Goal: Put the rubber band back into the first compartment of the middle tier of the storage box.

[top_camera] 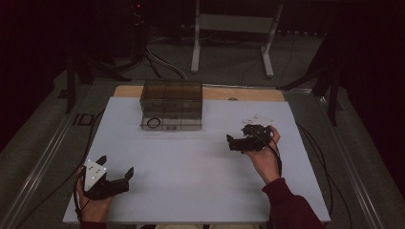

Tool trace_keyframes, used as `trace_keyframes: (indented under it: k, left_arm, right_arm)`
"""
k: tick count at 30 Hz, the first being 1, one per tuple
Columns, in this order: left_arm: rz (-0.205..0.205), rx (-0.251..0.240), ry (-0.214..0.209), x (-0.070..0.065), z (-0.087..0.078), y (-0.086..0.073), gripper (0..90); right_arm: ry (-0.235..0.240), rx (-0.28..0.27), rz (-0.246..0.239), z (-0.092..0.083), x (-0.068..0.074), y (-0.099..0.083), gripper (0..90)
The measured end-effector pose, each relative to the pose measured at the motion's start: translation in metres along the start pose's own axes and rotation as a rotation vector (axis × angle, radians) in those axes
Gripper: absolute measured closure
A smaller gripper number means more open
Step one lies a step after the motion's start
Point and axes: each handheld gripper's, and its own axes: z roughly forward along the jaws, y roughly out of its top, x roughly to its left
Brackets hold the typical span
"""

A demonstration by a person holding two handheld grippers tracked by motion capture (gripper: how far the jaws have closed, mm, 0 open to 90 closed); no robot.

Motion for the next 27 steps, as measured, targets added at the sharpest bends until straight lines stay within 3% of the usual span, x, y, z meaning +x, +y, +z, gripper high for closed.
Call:
trace_keyframes:
  k: [2,7,10,14,19,22,27]
  left_arm:
    - [-0.001,0.000,0.001,0.000,0.000,0.000,0.4]
    - [-0.002,-0.002,0.003,0.001,0.000,0.000,0.4]
    - [-0.010,-0.003,0.006,0.002,-0.001,0.000,0.4]
    - [-0.015,-0.006,0.006,0.003,-0.001,0.000,0.4]
    - [-0.014,-0.007,0.004,0.003,-0.001,0.000,0.4]
    - [-0.011,-0.007,0.003,0.003,-0.001,0.000,0.4]
    - [-0.002,-0.005,-0.003,0.002,0.001,0.001,0.4]
  right_arm:
    - [0.000,-0.012,0.002,-0.008,-0.004,-0.007,0.2]
    - [-0.069,-0.001,-0.064,-0.022,-0.009,-0.026,0.2]
    - [-0.074,-0.027,-0.057,-0.031,-0.013,-0.039,0.2]
    - [-0.046,-0.092,0.002,-0.041,-0.018,-0.059,0.2]
    - [-0.042,-0.166,0.029,-0.051,-0.022,-0.082,0.2]
    - [0.000,-0.220,0.055,-0.056,-0.027,-0.095,0.2]
    - [0.002,-0.261,0.062,-0.061,-0.031,-0.108,0.2]
